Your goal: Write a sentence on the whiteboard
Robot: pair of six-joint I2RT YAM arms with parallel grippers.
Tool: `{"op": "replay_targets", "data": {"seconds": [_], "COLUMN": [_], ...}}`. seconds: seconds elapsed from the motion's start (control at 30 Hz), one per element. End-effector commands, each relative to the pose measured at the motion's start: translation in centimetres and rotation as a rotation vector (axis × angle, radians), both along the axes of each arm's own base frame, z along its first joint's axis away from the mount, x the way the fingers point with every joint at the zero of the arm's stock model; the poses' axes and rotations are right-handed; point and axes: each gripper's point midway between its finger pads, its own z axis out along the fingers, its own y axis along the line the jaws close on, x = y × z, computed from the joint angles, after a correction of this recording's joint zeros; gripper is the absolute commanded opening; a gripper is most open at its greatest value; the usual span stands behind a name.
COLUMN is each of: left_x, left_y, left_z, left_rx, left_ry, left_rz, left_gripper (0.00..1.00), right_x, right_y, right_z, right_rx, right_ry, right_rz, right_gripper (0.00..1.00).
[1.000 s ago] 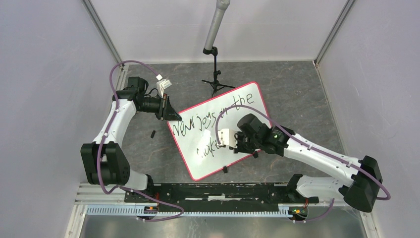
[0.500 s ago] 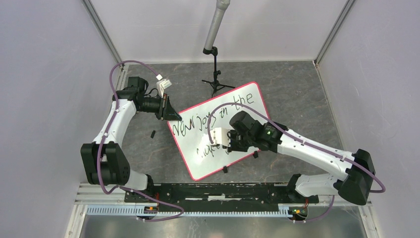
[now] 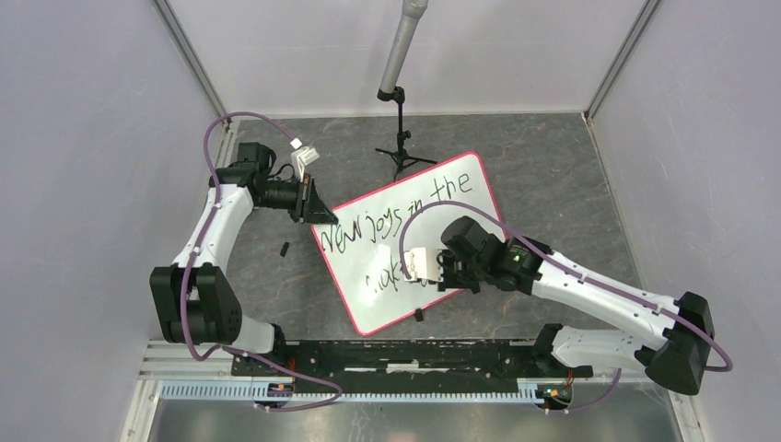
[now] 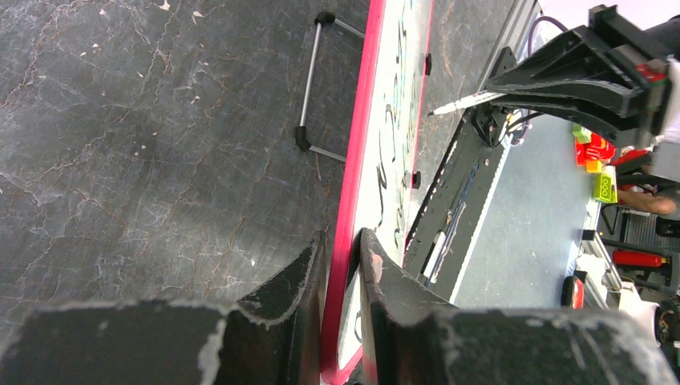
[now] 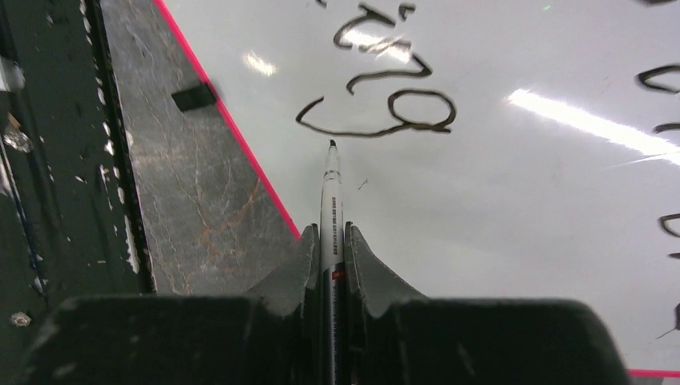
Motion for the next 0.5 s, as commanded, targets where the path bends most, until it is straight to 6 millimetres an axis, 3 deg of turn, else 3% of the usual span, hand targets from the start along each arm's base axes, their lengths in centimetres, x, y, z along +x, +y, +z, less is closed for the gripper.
{"op": "replay_targets", "data": {"seconds": [0.0,0.13,0.3,0.47], "left_x": [0.7,0.7,0.6,0.7], "left_y": [0.7,0.7,0.8,0.7], "left_z": [-2.1,-2.2,-2.2,-2.2], "left_rx": [0.109,0.112,0.115,0.112], "left_ry": [-0.001,0.0,-0.001,0.0], "left_rz": [0.02,0.02,0.021,0.02], "left_gripper": [0.02,0.02,0.02,0.02], "right_x": [0.7,1.9,1.9,2.5], "right_y": [-1.7,-1.9,-2.3,-2.6], "right_z": [-1.3,-1.6,-2.6,-1.3], "right_rx": [-0.074,-0.09,-0.119,-0.118], "right_ry": [-0.04,-0.08,-0.073,-0.114], "right_rz": [-0.045,-0.1,-0.105,-0.12], "right_gripper": [0.0,0.0,0.0,0.0]}}
